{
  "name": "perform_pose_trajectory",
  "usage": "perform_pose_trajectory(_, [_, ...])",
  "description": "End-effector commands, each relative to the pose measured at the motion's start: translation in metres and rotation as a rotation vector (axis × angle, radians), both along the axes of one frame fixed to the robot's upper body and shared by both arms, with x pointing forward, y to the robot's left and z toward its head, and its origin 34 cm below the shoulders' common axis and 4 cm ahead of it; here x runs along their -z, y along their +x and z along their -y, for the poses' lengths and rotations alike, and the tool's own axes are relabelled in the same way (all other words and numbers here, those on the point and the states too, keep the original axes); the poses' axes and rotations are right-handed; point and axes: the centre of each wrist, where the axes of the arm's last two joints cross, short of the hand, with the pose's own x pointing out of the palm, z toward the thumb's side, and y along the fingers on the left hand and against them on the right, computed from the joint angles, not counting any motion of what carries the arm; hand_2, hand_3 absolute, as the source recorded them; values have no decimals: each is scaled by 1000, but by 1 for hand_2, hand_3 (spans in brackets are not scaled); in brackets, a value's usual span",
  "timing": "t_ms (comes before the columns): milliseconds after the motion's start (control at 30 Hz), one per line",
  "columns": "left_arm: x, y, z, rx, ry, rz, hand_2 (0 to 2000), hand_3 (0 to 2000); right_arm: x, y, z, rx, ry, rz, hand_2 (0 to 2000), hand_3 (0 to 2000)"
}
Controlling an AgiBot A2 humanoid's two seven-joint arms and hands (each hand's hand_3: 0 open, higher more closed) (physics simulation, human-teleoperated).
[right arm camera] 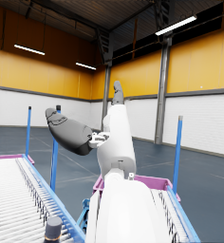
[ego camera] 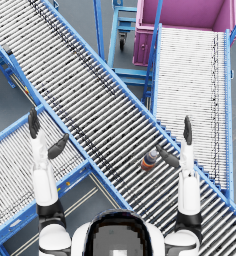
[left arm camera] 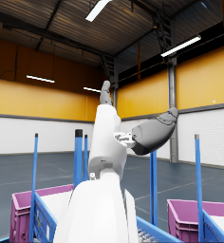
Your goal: Pick up the oil and place it on the left assembly line, put the cola on the right, and keep Sprite still
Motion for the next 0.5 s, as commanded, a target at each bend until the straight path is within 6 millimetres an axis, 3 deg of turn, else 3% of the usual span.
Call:
perform_pose_trajectory(33, [1,0,0,1,-1,-3,0,0,6,-11,-18,-75,-32,-13,0,0])
perform_pose_trajectory(200, [2,-1,6,19,4,-3,0,0,31,-17,-30,-130,-60,-108,0,0])
perform_pose_trajectory(500, [4,4,11,37,2,-19,0,0,90,10,-47,-170,-64,-352,0,0])
